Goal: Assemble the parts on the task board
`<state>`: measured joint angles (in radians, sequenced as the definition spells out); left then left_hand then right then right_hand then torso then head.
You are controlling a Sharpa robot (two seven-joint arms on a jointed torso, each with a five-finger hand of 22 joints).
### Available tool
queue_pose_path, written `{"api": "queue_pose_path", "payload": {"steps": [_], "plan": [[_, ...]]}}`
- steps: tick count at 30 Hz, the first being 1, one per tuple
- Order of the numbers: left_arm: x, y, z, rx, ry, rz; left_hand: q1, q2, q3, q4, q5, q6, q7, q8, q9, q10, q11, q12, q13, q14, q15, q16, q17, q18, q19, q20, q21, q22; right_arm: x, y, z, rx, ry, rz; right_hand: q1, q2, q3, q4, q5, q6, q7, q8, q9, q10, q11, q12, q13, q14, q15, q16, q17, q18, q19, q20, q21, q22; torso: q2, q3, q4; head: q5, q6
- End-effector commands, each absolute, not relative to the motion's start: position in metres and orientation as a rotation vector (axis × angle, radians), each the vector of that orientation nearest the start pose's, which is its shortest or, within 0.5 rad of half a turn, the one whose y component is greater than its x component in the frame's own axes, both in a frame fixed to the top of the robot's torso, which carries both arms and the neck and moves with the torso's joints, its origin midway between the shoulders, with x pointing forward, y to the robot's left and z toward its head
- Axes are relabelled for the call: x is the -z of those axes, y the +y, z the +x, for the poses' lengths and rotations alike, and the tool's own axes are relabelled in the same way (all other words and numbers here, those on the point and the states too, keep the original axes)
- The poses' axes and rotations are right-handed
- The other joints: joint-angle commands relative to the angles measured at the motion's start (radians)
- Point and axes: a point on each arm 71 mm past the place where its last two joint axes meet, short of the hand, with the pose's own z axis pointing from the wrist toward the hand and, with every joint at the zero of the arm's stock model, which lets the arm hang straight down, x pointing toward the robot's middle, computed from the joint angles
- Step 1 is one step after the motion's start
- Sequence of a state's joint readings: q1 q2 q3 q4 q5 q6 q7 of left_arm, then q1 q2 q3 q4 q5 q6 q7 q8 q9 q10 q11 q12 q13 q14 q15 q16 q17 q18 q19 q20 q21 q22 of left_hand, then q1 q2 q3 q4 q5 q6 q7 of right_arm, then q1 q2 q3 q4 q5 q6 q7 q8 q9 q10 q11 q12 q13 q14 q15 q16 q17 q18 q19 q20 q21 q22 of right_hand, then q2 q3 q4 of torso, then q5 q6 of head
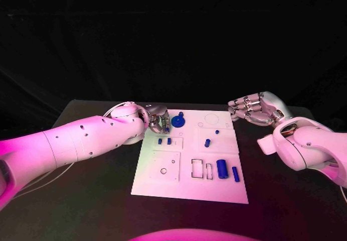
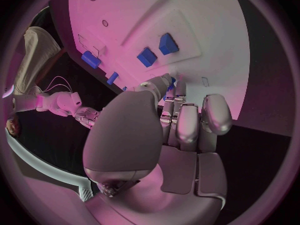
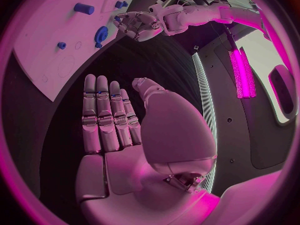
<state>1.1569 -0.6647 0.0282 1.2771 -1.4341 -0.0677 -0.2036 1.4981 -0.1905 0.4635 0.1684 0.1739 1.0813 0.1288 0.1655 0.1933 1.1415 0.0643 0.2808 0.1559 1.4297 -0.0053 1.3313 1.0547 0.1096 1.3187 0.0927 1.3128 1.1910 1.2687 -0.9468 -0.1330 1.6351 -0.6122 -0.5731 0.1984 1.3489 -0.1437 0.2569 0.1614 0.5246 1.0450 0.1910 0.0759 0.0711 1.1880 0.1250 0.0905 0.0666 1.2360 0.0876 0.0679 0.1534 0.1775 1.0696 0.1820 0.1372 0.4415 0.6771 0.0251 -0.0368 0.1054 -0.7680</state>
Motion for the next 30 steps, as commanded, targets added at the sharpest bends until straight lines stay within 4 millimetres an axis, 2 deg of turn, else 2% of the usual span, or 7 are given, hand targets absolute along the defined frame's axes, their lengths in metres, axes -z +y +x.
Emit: {"api": "queue_pose_path", "payload": {"steps": [1, 20, 30], "plan": [[0.2193, 0.1837, 0.5253, 0.502, 1.951, 0.099, -0.009, 0.0, -0.005, 0.0, -0.001, 0.008, 0.001, -0.006, -0.001, 0.006, 0.002, -0.005, -0.001, 0.003, -0.001, 0.002, 0.0, -0.018, 0.008, 0.0, 0.005, 0.002, 0.1662, -0.2305, 0.468, -1.095, 1.498, 0.561, -0.008, 0.005, 0.004, -0.002, 0.003, -0.004, 0.002, -0.006, -0.001, 0.001, 0.004, -0.004, -0.001, -0.007, -0.002, -0.004, -0.001, 0.004, 0.003, 0.008, -0.004, -0.001, 0.0, 0.0001, 0.0, 0.0, -0.001], [0.2204, 0.1834, 0.5245, 0.506, 1.963, 0.105, -0.01, -0.001, -0.006, -0.001, -0.001, 0.009, 0.0, -0.007, -0.002, 0.008, 0.001, -0.007, -0.001, 0.002, -0.001, 0.001, -0.002, -0.018, 0.007, -0.001, 0.004, 0.001, 0.1665, -0.2305, 0.4681, -1.095, 1.498, 0.561, -0.008, 0.005, 0.004, -0.002, 0.003, -0.004, 0.002, -0.006, -0.001, 0.001, 0.004, -0.004, -0.001, -0.007, -0.002, -0.004, -0.001, 0.004, 0.003, 0.008, -0.004, -0.001, -0.001, 0.0004, -0.0003, 0.001, -0.004], [0.22, 0.1828, 0.5243, 0.516, 1.958, 0.1, -0.013, -0.004, -0.009, -0.003, -0.001, -0.001, 0.004, -0.02, -0.007, 0.008, 0.004, -0.02, -0.002, 0.001, 0.001, 0.002, -0.003, -0.017, 0.005, 0.0, 0.003, 0.0, 0.1668, -0.2306, 0.4682, -1.094, 1.499, 0.561, -0.008, 0.005, 0.004, -0.002, 0.003, -0.004, 0.002, -0.006, -0.001, 0.001, 0.004, -0.004, -0.001, -0.007, -0.002, -0.004, -0.001, 0.004, 0.003, 0.008, -0.004, -0.001, 0.0, 0.0008, 0.0001, 0.001, -0.002]]}}
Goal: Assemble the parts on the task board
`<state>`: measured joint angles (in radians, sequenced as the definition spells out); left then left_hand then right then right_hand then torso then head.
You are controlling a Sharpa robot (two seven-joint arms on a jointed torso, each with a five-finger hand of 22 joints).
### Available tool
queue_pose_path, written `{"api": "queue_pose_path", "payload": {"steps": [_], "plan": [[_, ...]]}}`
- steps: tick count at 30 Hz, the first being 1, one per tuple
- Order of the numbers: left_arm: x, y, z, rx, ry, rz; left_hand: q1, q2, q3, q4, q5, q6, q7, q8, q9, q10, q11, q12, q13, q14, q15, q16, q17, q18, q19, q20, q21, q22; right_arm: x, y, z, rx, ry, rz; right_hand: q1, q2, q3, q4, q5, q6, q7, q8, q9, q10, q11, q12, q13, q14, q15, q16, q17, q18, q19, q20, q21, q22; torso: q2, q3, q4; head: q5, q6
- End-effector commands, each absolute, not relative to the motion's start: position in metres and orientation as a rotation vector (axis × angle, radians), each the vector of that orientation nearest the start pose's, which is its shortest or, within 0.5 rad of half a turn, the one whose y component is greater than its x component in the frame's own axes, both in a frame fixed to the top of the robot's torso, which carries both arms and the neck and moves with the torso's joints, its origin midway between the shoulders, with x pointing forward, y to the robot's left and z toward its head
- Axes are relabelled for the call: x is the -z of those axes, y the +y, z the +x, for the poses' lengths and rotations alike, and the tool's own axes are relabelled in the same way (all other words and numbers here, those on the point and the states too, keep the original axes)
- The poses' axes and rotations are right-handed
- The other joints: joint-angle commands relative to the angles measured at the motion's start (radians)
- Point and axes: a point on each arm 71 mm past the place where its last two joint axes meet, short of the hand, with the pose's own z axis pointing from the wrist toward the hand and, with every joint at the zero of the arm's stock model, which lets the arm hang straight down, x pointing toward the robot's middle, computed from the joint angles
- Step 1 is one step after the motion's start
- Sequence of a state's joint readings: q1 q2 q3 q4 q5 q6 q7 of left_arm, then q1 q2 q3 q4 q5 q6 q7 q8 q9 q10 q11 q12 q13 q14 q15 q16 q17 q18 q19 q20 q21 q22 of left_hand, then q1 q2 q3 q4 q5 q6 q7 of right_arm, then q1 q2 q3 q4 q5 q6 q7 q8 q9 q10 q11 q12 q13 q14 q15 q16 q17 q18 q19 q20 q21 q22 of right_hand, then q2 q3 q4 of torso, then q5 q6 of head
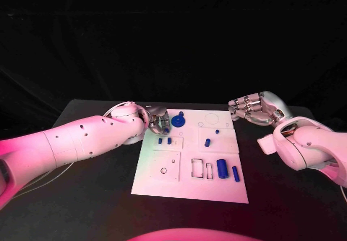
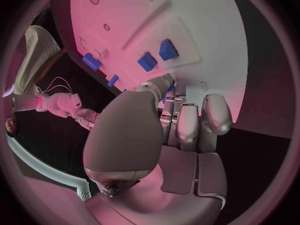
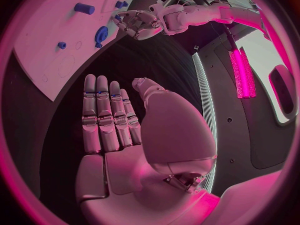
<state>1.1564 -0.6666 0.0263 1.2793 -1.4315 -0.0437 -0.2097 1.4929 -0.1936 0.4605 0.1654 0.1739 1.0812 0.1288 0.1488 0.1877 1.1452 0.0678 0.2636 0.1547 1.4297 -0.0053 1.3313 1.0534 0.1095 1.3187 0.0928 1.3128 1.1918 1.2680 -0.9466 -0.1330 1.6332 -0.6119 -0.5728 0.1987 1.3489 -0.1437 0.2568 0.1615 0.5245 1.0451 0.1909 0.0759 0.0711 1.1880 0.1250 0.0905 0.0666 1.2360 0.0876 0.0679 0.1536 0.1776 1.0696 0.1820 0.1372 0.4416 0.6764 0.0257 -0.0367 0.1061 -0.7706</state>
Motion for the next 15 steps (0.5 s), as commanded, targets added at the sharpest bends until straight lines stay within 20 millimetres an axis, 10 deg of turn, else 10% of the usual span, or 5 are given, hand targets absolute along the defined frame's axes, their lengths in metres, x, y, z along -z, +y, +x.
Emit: {"api": "queue_pose_path", "payload": {"steps": [1, 15], "plan": [[0.22, 0.1828, 0.5243, 0.516, 1.958, 0.1, -0.008, -0.001, -0.006, 0.0, -0.001, -0.001, 0.004, -0.004, -0.002, 0.005, 0.001, -0.004, -0.001, 0.001, 0.001, 0.002, -0.002, -0.017, 0.005, 0.0, 0.003, -0.001, 0.1668, -0.2306, 0.4683, -1.094, 1.499, 0.561, -0.008, 0.005, 0.004, -0.002, 0.003, -0.004, 0.002, -0.006, -0.001, 0.001, 0.004, -0.004, -0.001, -0.007, -0.002, -0.004, -0.001, 0.004, 0.002, 0.008, -0.004, -0.001, 0.0, 0.0002, 0.0001, 0.001, 0.001], [0.2213, 0.1846, 0.5251, 0.5, 1.969, 0.092, -0.013, -0.009, -0.006, -0.003, -0.001, -0.039, 0.02, -0.047, -0.021, 0.012, 0.01, -0.028, -0.001, -0.003, 0.008, 0.0, -0.013, -0.017, 0.001, 0.005, 0.0, -0.004, 0.1677, -0.2308, 0.4682, -1.093, 1.501, 0.563, -0.008, 0.005, 0.005, -0.003, 0.003, -0.004, 0.002, -0.006, -0.001, 0.001, 0.004, -0.004, -0.001, -0.007, -0.002, -0.004, -0.002, 0.004, 0.003, 0.008, -0.004, -0.003, 0.0, -0.0005, -0.0006, 0.001, 0.0]]}}
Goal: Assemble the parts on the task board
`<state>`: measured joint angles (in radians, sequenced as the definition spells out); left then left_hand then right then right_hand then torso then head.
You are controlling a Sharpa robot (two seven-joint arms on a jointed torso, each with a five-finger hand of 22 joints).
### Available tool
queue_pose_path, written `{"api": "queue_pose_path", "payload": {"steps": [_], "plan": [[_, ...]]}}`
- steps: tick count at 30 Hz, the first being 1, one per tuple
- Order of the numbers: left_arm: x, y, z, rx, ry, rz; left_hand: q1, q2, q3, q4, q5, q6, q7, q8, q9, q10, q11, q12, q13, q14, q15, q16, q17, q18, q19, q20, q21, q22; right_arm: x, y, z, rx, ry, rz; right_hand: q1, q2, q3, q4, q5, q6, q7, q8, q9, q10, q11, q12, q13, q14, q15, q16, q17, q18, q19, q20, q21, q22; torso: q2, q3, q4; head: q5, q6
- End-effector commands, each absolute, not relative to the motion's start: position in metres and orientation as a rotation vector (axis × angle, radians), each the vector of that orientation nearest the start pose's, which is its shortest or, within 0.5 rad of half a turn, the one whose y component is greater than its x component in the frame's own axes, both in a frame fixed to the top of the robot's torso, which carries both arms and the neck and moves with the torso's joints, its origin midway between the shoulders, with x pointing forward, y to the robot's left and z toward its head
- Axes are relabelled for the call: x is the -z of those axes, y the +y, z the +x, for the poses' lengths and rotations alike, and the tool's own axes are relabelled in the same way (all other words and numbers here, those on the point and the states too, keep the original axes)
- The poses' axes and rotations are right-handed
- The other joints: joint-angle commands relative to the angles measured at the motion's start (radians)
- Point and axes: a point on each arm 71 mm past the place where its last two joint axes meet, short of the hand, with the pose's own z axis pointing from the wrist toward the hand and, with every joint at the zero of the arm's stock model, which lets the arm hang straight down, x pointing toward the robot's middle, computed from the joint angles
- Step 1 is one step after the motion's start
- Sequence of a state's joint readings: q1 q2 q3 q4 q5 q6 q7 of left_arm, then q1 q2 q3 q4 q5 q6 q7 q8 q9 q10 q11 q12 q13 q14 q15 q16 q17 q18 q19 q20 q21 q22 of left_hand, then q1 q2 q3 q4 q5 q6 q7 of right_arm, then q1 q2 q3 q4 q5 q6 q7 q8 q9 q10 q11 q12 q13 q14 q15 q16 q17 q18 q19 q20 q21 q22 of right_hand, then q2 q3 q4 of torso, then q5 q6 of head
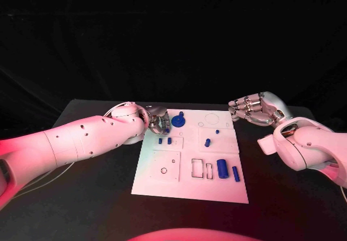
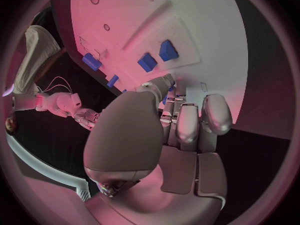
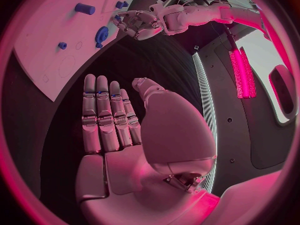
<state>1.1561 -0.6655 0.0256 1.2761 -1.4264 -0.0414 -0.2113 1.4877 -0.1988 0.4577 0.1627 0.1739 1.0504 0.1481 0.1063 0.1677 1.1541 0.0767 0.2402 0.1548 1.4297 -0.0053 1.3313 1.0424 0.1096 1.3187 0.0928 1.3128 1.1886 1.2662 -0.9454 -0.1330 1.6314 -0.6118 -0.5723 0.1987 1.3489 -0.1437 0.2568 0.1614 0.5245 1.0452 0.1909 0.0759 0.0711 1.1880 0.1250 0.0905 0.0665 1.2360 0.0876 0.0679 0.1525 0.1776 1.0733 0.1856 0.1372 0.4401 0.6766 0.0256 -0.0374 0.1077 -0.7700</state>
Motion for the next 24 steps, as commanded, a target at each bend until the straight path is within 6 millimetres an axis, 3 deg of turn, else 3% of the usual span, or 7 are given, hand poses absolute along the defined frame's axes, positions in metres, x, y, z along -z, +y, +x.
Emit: {"api": "queue_pose_path", "payload": {"steps": [1, 12, 16, 19, 24], "plan": [[0.221, 0.185, 0.525, 0.499, 1.969, 0.091, -0.008, -0.004, -0.003, 0.0, -0.001, -0.009, 0.001, -0.005, -0.002, 0.003, 0.001, -0.005, -0.001, -0.003, 0.008, 0.0, -0.003, -0.017, 0.001, 0.005, 0.0, -0.001, 0.168, -0.231, 0.468, -1.093, 1.501, 0.563, -0.008, 0.004, 0.005, -0.003, 0.003, -0.005, 0.002, -0.006, -0.001, 0.001, 0.004, -0.004, -0.001, -0.007, -0.002, -0.004, -0.001, 0.004, -0.001, 0.004, -0.005, -0.001, 0.0, -0.0004, 0.0, 0.0, -0.002], [0.221, 0.187, 0.525, 0.493, 1.967, 0.086, -0.007, -0.007, -0.004, -0.002, -0.001, -0.012, 0.003, -0.011, -0.005, 0.004, 0.003, -0.01, -0.001, -0.006, 0.01, -0.003, -0.01, -0.015, -0.003, 0.007, -0.004, -0.007, 0.168, -0.231, 0.469, -1.088, 1.507, 0.566, -0.007, 0.002, 0.005, -0.006, 0.003, -0.007, 0.003, -0.007, -0.001, -0.002, 0.006, -0.006, -0.001, -0.01, -0.001, -0.005, -0.003, 0.004, -0.002, 0.005, -0.006, -0.004, 0.0, -0.0004, 0.0001, -0.002, -0.002], [0.221, 0.19, 0.525, 0.489, 1.961, 0.08, -0.006, -0.012, -0.004, -0.005, 0.0, -0.027, 0.005, -0.027, -0.013, 0.004, 0.005, -0.018, 0.0, -0.01, 0.012, -0.005, -0.016, -0.014, -0.007, 0.009, -0.007, -0.01, 0.17, -0.232, 0.469, -1.075, 1.525, 0.544, 0.008, -0.001, 0.014, -0.023, -0.003, -0.01, 0.005, -0.007, -0.001, -0.009, 0.008, -0.01, -0.002, -0.015, 0.0, -0.005, -0.007, 0.004, -0.003, 0.005, -0.008, -0.009, 0.0, -0.0003, 0.0002, -0.002, -0.002], [0.22, 0.192, 0.525, 0.488, 1.952, 0.074, -0.004, -0.015, -0.003, -0.007, 0.0, -0.051, 0.006, -0.042, -0.024, 0.005, 0.006, -0.025, 0.001, -0.011, 0.013, -0.004, -0.017, -0.014, -0.008, 0.01, -0.007, -0.011, 0.17, -0.233, 0.47, -1.059, 1.54, 0.508, 0.024, -0.005, 0.021, -0.042, -0.022, -0.007, 0.007, -0.005, 0.0, -0.021, 0.01, -0.016, -0.003, -0.01, -0.001, -0.002, -0.009, 0.004, 0.001, 0.003, -0.005, -0.011, 0.0, -0.0007, 0.0005, -0.003, -0.002], [0.218, 0.197, 0.525, 0.489, 1.927, 0.061, -0.004, -0.02, -0.003, -0.007, 0.0, -0.097, 0.008, -0.046, -0.043, -0.002, 0.006, -0.041, 0.001, -0.013, 0.013, -0.005, -0.024, -0.013, -0.011, 0.011, -0.01, -0.014, 0.173, -0.236, 0.473, -1.002, 1.584, 0.409, 0.044, -0.009, 0.023, -0.076, -0.092, -0.007, 0.003, -0.005, 0.0, -0.047, 0.011, -0.023, -0.002, 0.017, -0.007, 0.006, -0.007, 0.004, 0.02, -0.005, 0.012, -0.007, -0.001, -0.0011, 0.0, -0.004, -0.001]]}}
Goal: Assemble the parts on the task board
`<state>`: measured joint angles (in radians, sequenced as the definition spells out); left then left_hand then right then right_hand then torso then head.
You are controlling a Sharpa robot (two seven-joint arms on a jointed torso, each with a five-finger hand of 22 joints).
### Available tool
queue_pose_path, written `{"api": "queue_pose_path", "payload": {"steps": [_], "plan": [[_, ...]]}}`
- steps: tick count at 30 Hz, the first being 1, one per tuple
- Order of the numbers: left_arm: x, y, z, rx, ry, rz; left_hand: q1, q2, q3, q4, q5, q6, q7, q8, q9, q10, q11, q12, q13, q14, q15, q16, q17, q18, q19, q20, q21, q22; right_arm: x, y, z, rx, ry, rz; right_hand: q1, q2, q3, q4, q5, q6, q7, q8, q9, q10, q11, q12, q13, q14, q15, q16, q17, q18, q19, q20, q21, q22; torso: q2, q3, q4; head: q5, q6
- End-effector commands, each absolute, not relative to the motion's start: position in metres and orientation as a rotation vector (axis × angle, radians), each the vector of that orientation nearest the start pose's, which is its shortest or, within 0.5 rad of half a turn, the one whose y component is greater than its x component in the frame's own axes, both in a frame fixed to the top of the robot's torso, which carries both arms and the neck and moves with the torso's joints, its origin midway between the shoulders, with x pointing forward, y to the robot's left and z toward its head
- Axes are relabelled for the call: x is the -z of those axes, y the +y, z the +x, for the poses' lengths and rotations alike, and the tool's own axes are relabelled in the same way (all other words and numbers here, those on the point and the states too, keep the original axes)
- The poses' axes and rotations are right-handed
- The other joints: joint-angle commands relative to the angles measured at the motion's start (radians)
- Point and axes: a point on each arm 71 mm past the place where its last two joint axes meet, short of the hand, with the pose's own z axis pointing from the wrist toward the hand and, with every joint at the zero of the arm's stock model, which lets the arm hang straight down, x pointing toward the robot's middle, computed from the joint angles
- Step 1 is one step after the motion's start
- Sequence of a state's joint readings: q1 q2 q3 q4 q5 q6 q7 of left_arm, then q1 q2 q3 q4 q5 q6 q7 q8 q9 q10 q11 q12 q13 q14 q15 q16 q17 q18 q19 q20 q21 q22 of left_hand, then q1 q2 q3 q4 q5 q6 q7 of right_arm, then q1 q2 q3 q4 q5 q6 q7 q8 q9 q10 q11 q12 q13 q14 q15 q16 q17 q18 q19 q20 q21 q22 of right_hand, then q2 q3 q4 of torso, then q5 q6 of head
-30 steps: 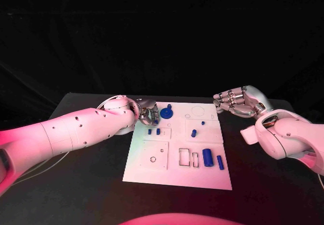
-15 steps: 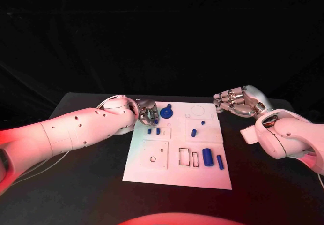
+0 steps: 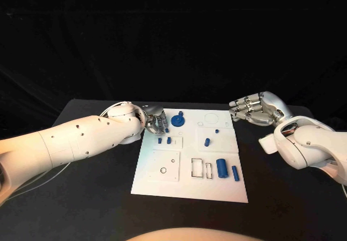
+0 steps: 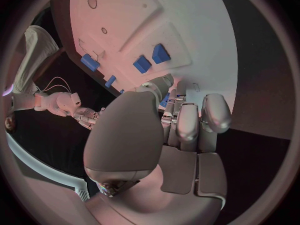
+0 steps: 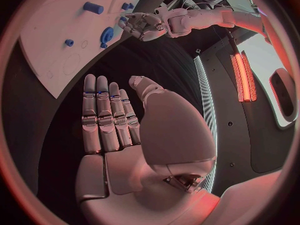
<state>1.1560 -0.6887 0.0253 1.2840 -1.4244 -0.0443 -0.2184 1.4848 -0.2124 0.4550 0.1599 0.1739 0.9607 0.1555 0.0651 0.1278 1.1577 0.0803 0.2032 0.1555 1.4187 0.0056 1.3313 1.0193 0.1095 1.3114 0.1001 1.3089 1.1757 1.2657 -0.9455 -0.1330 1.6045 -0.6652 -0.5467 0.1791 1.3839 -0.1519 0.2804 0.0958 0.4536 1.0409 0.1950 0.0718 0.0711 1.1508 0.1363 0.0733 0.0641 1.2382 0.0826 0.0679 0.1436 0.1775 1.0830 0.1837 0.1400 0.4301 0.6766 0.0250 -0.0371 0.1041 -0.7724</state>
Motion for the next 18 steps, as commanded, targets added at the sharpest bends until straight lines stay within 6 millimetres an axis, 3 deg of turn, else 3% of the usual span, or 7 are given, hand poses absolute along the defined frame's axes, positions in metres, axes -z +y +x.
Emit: {"api": "queue_pose_path", "payload": {"steps": [1, 6, 9, 12, 14, 18], "plan": [[0.217, 0.198, 0.525, 0.49, 1.921, 0.058, -0.001, -0.007, 0.0, -0.004, 0.0, -0.009, 0.001, -0.005, -0.004, -0.006, 0.003, -0.005, 0.0, -0.004, 0.002, -0.008, -0.007, -0.012, -0.006, 0.003, -0.008, -0.004, 0.174, -0.237, 0.474, -0.987, 1.594, 0.385, 0.012, 0.0, -0.001, -0.016, -0.031, -0.003, -0.004, -0.001, 0.0, -0.009, -0.003, -0.005, 0.001, 0.027, -0.006, 0.012, 0.004, 0.005, 0.018, -0.006, 0.016, 0.006, -0.001, -0.0003, -0.0006, 0.0, 0.002], [0.211, 0.209, 0.524, 0.516, 1.874, 0.006, 0.004, -0.004, 0.007, -0.005, 0.001, 0.017, 0.002, 0.009, -0.004, -0.009, 0.007, -0.014, 0.0, -0.01, 0.006, -0.016, -0.026, -0.01, -0.012, 0.005, -0.015, -0.013, 0.177, -0.236, 0.477, -0.885, 1.641, 0.216, 0.038, 0.006, -0.009, -0.059, -0.045, 0.02, -0.026, 0.007, 0.003, 0.03, -0.027, 0.016, 0.008, 0.162, -0.053, 0.074, 0.045, 0.003, 0.11, -0.051, 0.11, 0.065, -0.001, 0.0012, -0.0013, -0.002, 0.006], [0.204, 0.221, 0.524, 0.572, 1.833, -0.093, 0.01, 0.001, 0.011, -0.01, -0.001, 0.066, -0.005, 0.034, 0.002, 0.023, 0.0, 0.002, 0.011, -0.016, 0.0, -0.024, -0.044, -0.006, -0.022, 0.002, -0.026, -0.027, 0.179, -0.233, 0.48, -0.8, 1.675, 0.084, 0.046, 0.012, -0.014, -0.083, -0.034, 0.054, -0.045, 0.019, 0.008, 0.069, -0.048, 0.031, 0.014, 0.268, -0.086, 0.14, 0.096, 0.001, 0.175, -0.086, 0.201, 0.133, -0.001, 0.0015, -0.0002, -0.006, 0.008], [0.193, 0.237, 0.523, 0.662, 1.779, -0.245, 0.008, 0.004, 0.012, -0.011, -0.001, 0.094, -0.008, 0.049, 0.005, 0.042, -0.007, 0.017, 0.021, -0.019, -0.005, -0.03, -0.057, -0.003, -0.031, -0.003, -0.035, -0.04, 0.18, -0.229, 0.481, -0.724, 1.701, -0.026, 0.039, 0.019, -0.005, -0.099, -0.02, 0.068, -0.055, 0.016, 0.008, 0.094, -0.061, 0.038, 0.021, 0.274, -0.102, 0.256, 0.182, -0.001, 0.183, -0.106, 0.284, 0.209, 0.0, 0.0012, 0.0004, -0.024, 0.015], [0.189, 0.244, 0.521, 0.736, 1.751, -0.356, 0.004, 0.004, 0.016, -0.009, 0.0, 0.099, -0.008, 0.052, 0.003, 0.04, -0.008, 0.021, 0.027, -0.052, -0.007, -0.073, -0.131, 0.013, -0.08, -0.006, -0.088, -0.11, 0.182, -0.223, 0.484, -0.659, 1.714, -0.116, 0.03, 0.014, 0.005, -0.105, -0.028, 0.073, -0.056, 0.013, 0.008, 0.094, -0.065, 0.034, 0.024, 0.272, -0.105, 0.32, 0.231, -0.006, 0.186, -0.109, 0.351, 0.271, 0.0, 0.0016, -0.0028, -0.038, 0.017], [0.183, 0.257, 0.514, 0.968, 1.685, -0.712, -0.001, 0.005, 0.028, -0.01, 0.0, 0.102, -0.004, 0.054, -0.002, 0.022, -0.003, 0.026, 0.037, -0.143, -0.002, -0.19, -0.311, 0.047, -0.202, -0.003, -0.224, -0.274, 0.184, -0.21, 0.488, -0.55, 1.71, -0.255, 0.006, 0.012, 0.036, -0.105, -0.039, 0.082, -0.058, 0.009, 0.011, 0.09, -0.067, 0.03, 0.032, 0.268, -0.108, 0.444, 0.322, -0.049, 0.264, -0.111, 0.682, 0.547, 0.001, -0.0001, 0.0001, -0.061, 0.021]]}}
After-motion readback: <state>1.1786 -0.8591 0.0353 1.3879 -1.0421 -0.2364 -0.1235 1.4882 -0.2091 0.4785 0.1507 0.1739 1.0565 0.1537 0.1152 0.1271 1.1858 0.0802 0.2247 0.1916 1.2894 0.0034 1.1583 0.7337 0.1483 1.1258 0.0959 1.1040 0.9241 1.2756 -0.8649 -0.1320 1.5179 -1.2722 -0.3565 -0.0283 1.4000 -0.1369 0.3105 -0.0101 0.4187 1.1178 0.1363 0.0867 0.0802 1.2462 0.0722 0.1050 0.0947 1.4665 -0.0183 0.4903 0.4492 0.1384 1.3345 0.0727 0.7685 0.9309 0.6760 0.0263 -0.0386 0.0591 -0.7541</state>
